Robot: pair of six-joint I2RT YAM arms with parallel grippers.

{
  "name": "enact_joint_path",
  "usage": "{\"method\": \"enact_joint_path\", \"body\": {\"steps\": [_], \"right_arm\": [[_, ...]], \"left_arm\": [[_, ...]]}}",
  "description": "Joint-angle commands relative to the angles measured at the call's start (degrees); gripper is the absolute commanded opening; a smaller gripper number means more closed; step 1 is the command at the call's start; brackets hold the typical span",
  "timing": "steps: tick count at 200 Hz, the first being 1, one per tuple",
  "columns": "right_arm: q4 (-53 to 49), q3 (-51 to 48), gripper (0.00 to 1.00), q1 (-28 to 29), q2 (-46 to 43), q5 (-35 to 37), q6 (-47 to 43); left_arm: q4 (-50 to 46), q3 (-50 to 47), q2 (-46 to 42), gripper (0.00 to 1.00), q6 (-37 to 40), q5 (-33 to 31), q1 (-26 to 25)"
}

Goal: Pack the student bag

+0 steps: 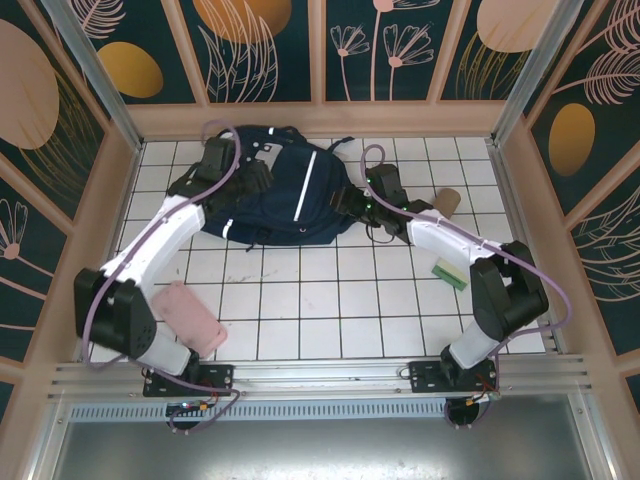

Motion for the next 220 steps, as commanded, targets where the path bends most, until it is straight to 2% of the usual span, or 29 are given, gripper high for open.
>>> {"method": "enact_joint_path", "body": {"steps": [1,15,23,55,84,116,154,193,220], "right_arm": [[1.90,-0.63,0.71,0.81,-2.14,1.32,-1.83],[2.58,-0.64,0.72,1.95,-2.22,1.71,-2.09],[2.72,-0.54,0.76,2.22,-2.20,2.25,-2.03],[3.69,-0.19,0.88,2.65,-2.04,3.00,-2.12],[3.99,0.57,0.89,2.71,-1.63,2.90,-2.52],[3.62,1.37,0.90,2.57,-1.48,3.06,-3.08],[2.64,1.08,0.90,2.48,-2.18,3.96,-3.31],[2.19,0.54,0.90,2.16,-2.96,4.65,-3.28],[1.99,0.59,0.90,2.13,-2.68,4.75,-3.39]], "left_arm": [[-3.15,-8.15,-6.74,0.91,-9.30,-10.44,2.10],[-5.19,-14.29,-11.19,0.95,-13.35,-13.01,3.31],[-6.89,-16.84,-13.59,0.98,-15.78,-14.71,3.79],[-13.06,-27.20,-21.59,0.99,-24.65,-17.06,5.95],[-16.62,-34.11,-24.88,0.98,-32.09,-16.13,6.70],[-15.39,-41.14,-24.61,0.99,-37.19,-13.96,6.90],[-9.05,-45.66,-23.75,0.98,-37.94,-9.97,6.85],[11.95,-51.07,-24.82,0.91,-39.84,3.99,6.82],[20.83,-50.52,-23.74,0.90,-44.22,8.32,5.61]]}}
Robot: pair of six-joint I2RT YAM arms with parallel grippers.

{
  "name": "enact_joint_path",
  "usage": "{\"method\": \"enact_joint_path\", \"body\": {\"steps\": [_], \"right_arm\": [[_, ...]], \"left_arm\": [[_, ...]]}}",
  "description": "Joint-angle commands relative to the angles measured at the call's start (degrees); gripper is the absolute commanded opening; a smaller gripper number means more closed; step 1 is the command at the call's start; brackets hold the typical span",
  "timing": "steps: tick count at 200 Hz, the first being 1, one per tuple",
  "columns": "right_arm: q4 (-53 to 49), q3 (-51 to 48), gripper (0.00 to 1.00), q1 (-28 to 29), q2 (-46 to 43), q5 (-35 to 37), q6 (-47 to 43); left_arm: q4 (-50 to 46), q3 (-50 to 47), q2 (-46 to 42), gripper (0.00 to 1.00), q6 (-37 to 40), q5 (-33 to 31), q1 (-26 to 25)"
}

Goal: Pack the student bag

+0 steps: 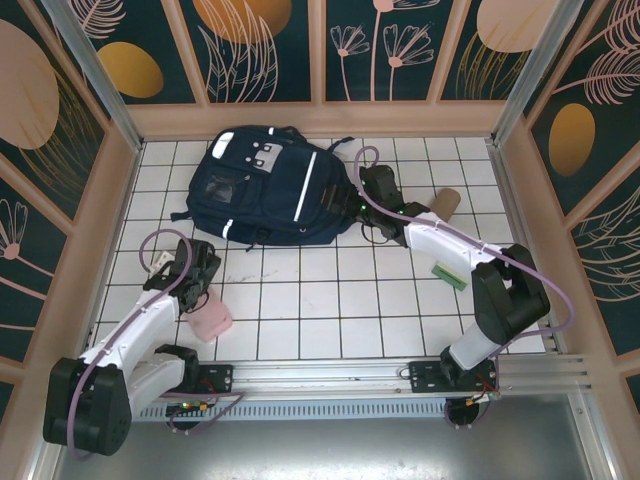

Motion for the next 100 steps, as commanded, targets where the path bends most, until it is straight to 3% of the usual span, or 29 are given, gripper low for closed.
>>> {"method": "enact_joint_path", "body": {"steps": [1,42,100], "right_arm": [[-0.18,0.60,0.90,-0.28,-1.58,1.39,-1.53],[-0.06,1.45,0.89,-0.20,0.38,-0.89,-1.77],[0.73,3.99,0.85,3.83,5.90,-9.73,-5.54]], "left_arm": [[13.32,-3.08,3.34,0.90,-7.09,16.20,-1.53],[24.33,-1.30,7.88,0.91,-11.66,17.57,-7.27],[7.95,5.92,2.81,0.93,-4.69,9.10,-8.25]]}}
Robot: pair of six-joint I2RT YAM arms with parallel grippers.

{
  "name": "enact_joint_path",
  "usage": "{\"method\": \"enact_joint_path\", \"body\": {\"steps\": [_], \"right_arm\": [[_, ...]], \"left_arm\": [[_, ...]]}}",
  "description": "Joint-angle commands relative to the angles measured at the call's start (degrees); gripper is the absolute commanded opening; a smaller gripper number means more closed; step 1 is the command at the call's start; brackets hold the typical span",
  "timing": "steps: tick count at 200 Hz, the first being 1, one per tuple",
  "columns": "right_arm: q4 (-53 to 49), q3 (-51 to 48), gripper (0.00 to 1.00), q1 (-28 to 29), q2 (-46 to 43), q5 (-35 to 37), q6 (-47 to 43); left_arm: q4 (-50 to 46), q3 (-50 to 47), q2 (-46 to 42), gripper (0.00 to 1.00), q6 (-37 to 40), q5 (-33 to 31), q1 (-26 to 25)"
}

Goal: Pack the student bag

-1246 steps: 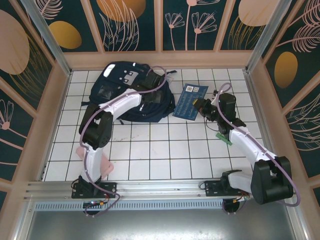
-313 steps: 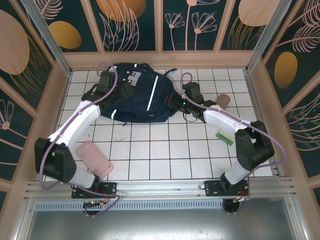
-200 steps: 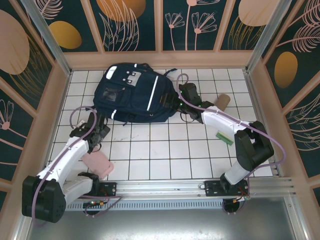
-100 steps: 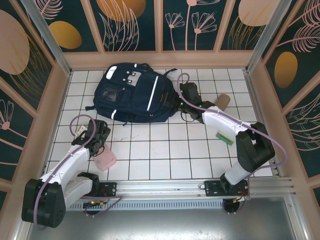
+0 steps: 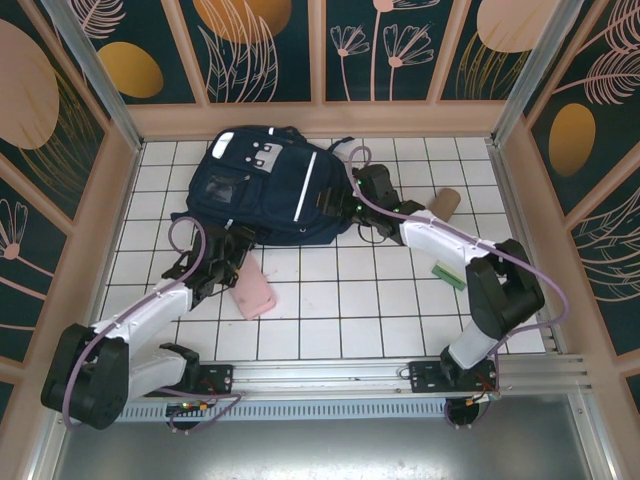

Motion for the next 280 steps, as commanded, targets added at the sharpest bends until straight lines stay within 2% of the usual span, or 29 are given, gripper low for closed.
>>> {"method": "enact_joint_path", "body": {"steps": [1,49,72,90,94,105,130,144,159,203,219,234,259,280], "right_arm": [[0.66,2.24,0.85,2.77,2.77,-5.21,-3.03],[-1.71,6.98,0.86,10.88,8.62,-5.08,-5.42],[0.22,7.08,0.82,13.03,11.72,-9.74,-4.56],[1.86,7.81,0.75,14.14,14.47,-13.51,-3.66],[2.15,8.04,0.74,14.36,15.06,-14.18,-3.53],[2.58,8.95,0.70,15.22,16.66,-15.10,-3.44],[3.19,11.06,0.65,16.79,20.31,-16.88,-2.86],[4.06,11.78,0.61,17.39,22.10,-17.88,-2.33],[4.46,12.81,0.57,17.92,23.80,-19.02,-1.99],[5.14,15.20,0.55,19.67,28.09,-21.13,-1.62],[4.58,16.39,0.54,20.33,29.87,-21.33,-1.44],[5.01,16.50,0.53,20.69,30.91,-22.28,-0.89],[7.70,16.14,0.49,21.23,32.36,-26.89,0.89],[10.84,15.36,0.47,21.46,31.92,-30.79,2.71]], "left_arm": [[-7.39,2.76,-3.87,0.93,3.18,-3.74,-0.05],[-17.66,6.00,-7.27,0.95,12.34,-8.18,1.45],[-20.49,5.76,-9.04,0.94,13.62,-9.39,2.11],[-20.60,2.84,-10.15,0.87,13.43,-7.99,2.36],[-20.23,1.89,-10.37,0.83,13.36,-7.41,2.37],[-18.97,-1.00,-11.09,0.64,13.07,-5.93,2.36],[-15.02,-7.34,-12.72,0.44,12.57,-2.62,2.32],[-12.85,-10.40,-13.62,0.40,11.99,-1.22,2.40],[-12.34,-12.41,-14.33,0.40,11.75,-0.93,2.34],[-7.94,-16.78,-14.83,0.37,11.97,0.99,2.33],[-8.04,-17.22,-14.98,0.27,12.14,0.85,2.38],[-8.09,-17.67,-15.39,0.24,12.29,0.68,2.34],[-6.58,-19.16,-15.48,0.17,12.23,1.22,2.41],[-5.46,-20.37,-15.13,0.17,12.13,1.64,2.34]]}}
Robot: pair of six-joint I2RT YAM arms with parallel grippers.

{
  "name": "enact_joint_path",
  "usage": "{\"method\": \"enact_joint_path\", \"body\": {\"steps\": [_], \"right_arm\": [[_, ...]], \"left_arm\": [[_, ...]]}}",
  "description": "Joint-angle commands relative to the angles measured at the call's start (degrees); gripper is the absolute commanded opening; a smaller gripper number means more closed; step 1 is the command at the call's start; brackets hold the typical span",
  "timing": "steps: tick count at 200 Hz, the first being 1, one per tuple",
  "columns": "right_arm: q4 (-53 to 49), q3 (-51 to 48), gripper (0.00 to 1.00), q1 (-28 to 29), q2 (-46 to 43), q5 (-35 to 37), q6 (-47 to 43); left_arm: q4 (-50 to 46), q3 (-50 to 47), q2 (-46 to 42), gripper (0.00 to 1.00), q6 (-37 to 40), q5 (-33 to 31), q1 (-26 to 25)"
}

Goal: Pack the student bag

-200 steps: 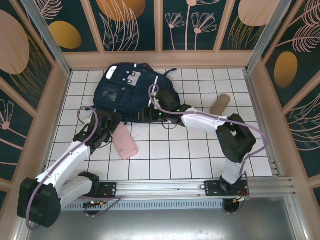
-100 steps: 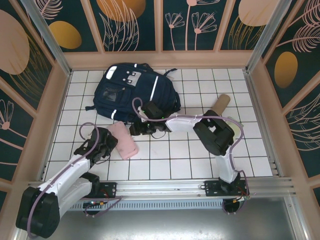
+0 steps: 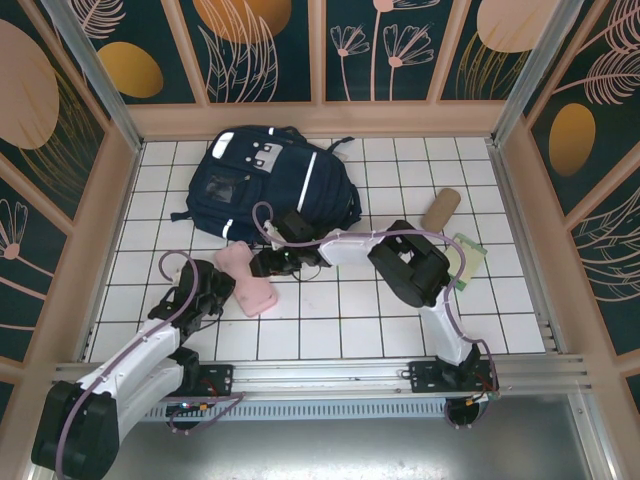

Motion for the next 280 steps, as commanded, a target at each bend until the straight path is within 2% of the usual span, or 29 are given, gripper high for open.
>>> {"method": "enact_joint_path", "body": {"steps": [1,50,156,190,208,219,236,280], "right_arm": [[6.15,-0.12,0.47,2.12,1.97,-9.23,2.82],[16.91,-4.05,0.45,1.74,-3.66,-15.99,8.45],[32.14,-9.48,0.46,1.22,-4.82,-17.45,17.45],[30.16,-8.87,0.47,1.26,-6.29,-14.32,15.54],[15.99,-2.38,0.50,1.94,-3.83,-11.54,9.58],[10.80,0.04,0.51,2.48,-2.23,-10.03,7.32],[9.22,0.86,0.54,2.81,-0.96,-9.05,6.64],[3.60,3.46,0.54,2.88,1.23,-4.92,4.05]], "left_arm": [[-2.68,-3.50,1.41,0.17,0.25,2.06,-0.07],[-1.37,-5.01,0.96,0.17,0.48,2.89,-0.09],[-3.29,-6.70,-3.73,0.18,-0.52,3.80,-0.11],[-3.60,-6.06,-3.77,0.20,-0.14,4.08,-0.08],[-3.64,-5.60,-3.69,0.21,-0.14,3.99,-0.12],[-3.27,-5.76,-3.54,0.21,-0.14,4.02,-0.10],[-2.85,-5.73,-2.94,0.21,-0.14,4.16,-0.12],[-2.46,-5.73,-1.75,0.21,0.03,4.26,-0.05]]}}
